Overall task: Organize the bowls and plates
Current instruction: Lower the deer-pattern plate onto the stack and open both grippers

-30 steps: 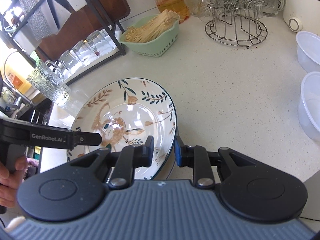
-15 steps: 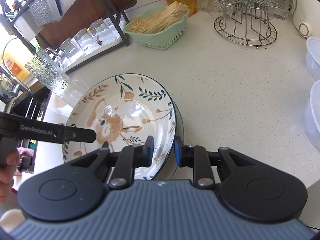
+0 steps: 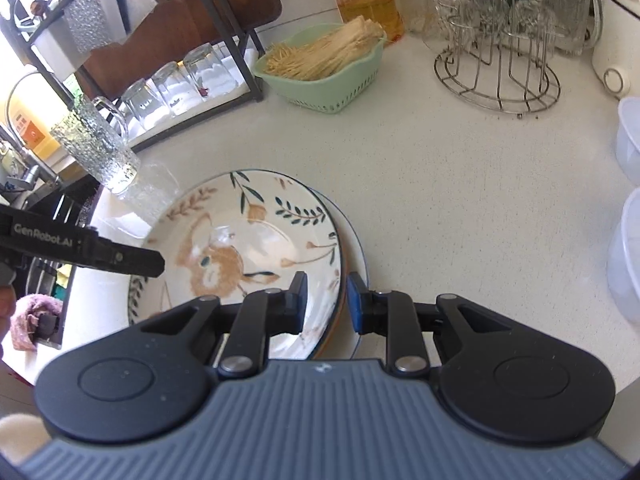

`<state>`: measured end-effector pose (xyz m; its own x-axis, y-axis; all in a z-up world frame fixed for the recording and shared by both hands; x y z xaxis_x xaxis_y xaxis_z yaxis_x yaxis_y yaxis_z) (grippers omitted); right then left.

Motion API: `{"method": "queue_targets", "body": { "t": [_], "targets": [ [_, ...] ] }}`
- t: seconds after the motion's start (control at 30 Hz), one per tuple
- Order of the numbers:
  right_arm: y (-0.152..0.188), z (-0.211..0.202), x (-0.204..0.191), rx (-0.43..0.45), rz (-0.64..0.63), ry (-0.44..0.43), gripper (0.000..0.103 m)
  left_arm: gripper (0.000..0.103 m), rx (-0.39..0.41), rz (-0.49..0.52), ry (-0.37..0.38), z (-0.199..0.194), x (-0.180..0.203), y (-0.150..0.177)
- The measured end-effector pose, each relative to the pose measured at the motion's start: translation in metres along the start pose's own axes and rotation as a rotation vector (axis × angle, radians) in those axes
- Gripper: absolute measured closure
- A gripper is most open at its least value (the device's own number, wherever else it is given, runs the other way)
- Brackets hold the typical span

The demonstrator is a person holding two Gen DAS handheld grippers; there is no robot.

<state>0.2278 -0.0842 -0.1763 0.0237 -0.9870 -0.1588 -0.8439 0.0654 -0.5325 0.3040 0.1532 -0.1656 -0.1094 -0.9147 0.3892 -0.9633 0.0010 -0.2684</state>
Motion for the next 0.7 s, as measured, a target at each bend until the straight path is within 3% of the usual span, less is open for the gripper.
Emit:
{"method": "queue_targets", "body": {
  "t": [0.47,0.7],
  "targets": [
    [-0.004,-0.028,0.003,0.131,-0.025,0.029,0.079,0.045,0.140,0.095,-0.008,-0.038,0.047,0.003],
    [-0.005,-0.054,0.014,0.177,-0.010,0.033,0.078,0.044,0.205,0.081,-0.002,-0.055,0.072,0.007]
  ]
}}
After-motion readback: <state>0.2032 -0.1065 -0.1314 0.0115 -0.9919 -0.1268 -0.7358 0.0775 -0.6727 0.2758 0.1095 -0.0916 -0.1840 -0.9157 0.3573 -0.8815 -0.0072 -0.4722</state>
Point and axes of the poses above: each gripper's, at about its wrist camera, not at the fingertips, and z roughly the way its jaws point, x to its right, y to its underside, the point moved 1 cm from there along z, roughly the way its jaws point, and after that the axes turned 8 degrees about y, right-handed, at the moved point
